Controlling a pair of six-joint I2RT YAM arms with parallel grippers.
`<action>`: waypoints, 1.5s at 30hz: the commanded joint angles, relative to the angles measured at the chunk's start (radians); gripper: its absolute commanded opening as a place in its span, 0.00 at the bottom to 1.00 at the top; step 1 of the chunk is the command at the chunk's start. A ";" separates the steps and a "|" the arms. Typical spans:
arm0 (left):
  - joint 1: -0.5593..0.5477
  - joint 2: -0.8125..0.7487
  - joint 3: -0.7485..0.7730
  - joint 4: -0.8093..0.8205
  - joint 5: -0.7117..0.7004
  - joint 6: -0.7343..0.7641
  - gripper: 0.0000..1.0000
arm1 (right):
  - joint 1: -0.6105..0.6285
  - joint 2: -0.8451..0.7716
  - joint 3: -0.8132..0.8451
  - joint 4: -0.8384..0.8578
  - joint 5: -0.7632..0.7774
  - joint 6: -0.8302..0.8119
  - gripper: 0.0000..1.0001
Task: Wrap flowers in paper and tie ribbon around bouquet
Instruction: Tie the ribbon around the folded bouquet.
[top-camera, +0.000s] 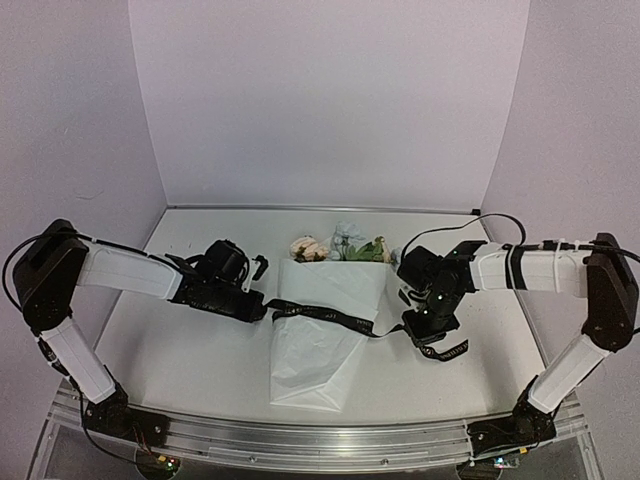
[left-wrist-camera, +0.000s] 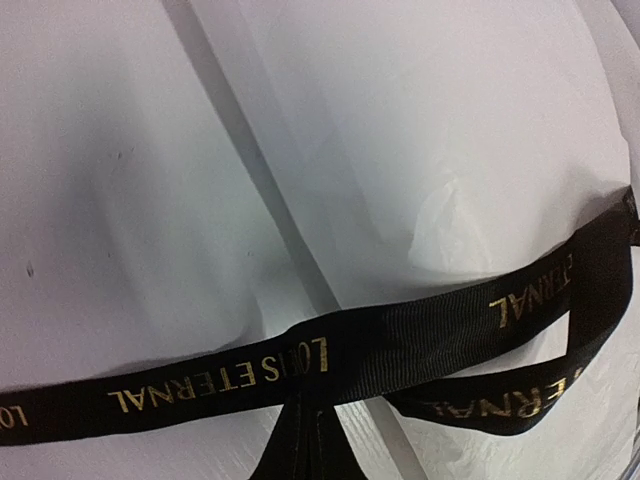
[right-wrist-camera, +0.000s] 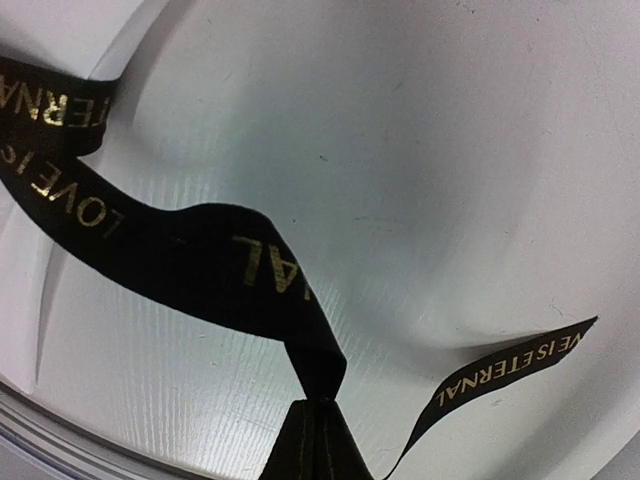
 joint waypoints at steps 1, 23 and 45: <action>0.000 -0.035 -0.048 0.026 0.009 -0.264 0.00 | -0.005 0.032 0.011 0.028 0.072 0.136 0.00; 0.041 -0.090 -0.124 0.031 -0.078 -0.563 0.00 | -0.042 -0.068 -0.100 0.140 0.280 0.498 0.00; 0.411 -0.257 -0.228 -0.173 -0.172 -0.661 0.00 | -0.325 -0.270 -0.320 0.093 0.267 0.484 0.00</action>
